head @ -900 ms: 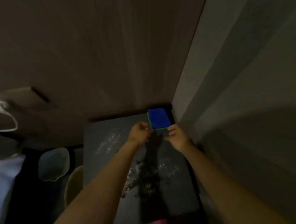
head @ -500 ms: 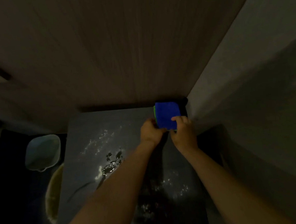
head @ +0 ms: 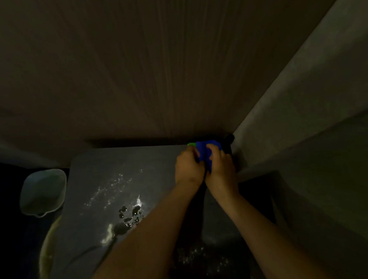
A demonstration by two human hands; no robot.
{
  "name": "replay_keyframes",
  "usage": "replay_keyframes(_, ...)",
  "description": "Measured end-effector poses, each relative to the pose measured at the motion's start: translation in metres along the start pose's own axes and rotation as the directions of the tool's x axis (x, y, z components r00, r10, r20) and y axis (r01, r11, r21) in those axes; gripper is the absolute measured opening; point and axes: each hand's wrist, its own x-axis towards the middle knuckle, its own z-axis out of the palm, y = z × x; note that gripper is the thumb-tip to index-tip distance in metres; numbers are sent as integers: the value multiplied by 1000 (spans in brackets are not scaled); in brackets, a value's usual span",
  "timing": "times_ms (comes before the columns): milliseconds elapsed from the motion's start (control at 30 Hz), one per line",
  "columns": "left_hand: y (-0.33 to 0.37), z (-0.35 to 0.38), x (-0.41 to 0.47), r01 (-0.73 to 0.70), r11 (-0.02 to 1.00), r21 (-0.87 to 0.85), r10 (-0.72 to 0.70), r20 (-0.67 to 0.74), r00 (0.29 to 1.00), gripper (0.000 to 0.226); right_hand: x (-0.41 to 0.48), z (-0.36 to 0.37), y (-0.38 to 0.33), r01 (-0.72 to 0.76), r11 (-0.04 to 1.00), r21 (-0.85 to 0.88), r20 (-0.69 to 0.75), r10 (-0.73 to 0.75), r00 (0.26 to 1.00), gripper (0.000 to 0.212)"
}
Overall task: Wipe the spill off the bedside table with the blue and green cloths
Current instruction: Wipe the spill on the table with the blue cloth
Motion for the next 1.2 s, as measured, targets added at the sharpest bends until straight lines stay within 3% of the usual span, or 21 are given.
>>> replay_keyframes(67, -2, 1, -4, -87, 995, -47, 88, 19, 996, 12, 3, -6, -1, -18, 999, 34, -52, 20, 998, 63)
replay_keyframes(133, -2, 1, -11, -184, 977, -103, 190, 54, 980, 18, 6, -14, -1, 16, 999, -38, -117, -21, 993, 68)
replay_keyframes(233, 1, 2, -17, -228, 956, -183, 246, 85, 965, 20, 12, -25, 0, 93, 992, -89, -83, -100, 992, 62)
replay_keyframes(467, 13, -28, -26, -296, 910, -291, 333, 88, 939, 12, 16, -52, -4, 133, 979, 158, -15, -132, 991, 24)
replay_keyframes(600, 6, -73, -32, -232, 897, -376, 308, 156, 939, 21, 8, -55, -27, 33, 880, 473, 113, -98, 989, 32)
replay_keyframes(667, -5, -100, -33, -173, 890, -422, 269, 179, 946, 24, 6, -49, -42, -48, 818, 573, 219, -97, 971, 31)
replay_keyframes(767, -26, -144, -39, 27, 850, -526, 89, 194, 977, 19, 2, -28, -70, -96, 825, 557, 321, -107, 941, 15)
replay_keyframes(800, -37, -156, -41, 130, 807, -576, -14, 201, 980, 15, -3, -19, -82, -76, 826, 558, 301, -116, 946, 11)
replay_keyframes(867, -59, -178, -48, 334, 629, -702, -201, 268, 942, 34, -12, 0, -106, -70, 809, 583, 253, -100, 962, 16)
replay_keyframes(933, -78, -196, -53, 397, 487, -778, -274, 295, 915, 40, -22, 20, -129, -97, 783, 615, 247, -75, 966, 15)
replay_keyframes(967, -87, -205, -55, 385, 478, -790, -305, 262, 916, 37, -27, 30, -139, -104, 779, 618, 246, -66, 967, 12)
replay_keyframes(1067, -109, -227, -52, 299, 605, -738, -360, 80, 929, 27, -40, 62, -163, -127, 818, 561, 249, -20, 968, 8)
replay_keyframes(1133, -124, -237, -47, 241, 710, -661, -323, -1, 947, 26, -47, 82, -177, -169, 848, 502, 267, 34, 963, 15)
replay_keyframes(1200, -138, -247, -42, 170, 863, -476, -245, -98, 965, 27, -52, 99, -189, -203, 868, 452, 273, 81, 958, 16)
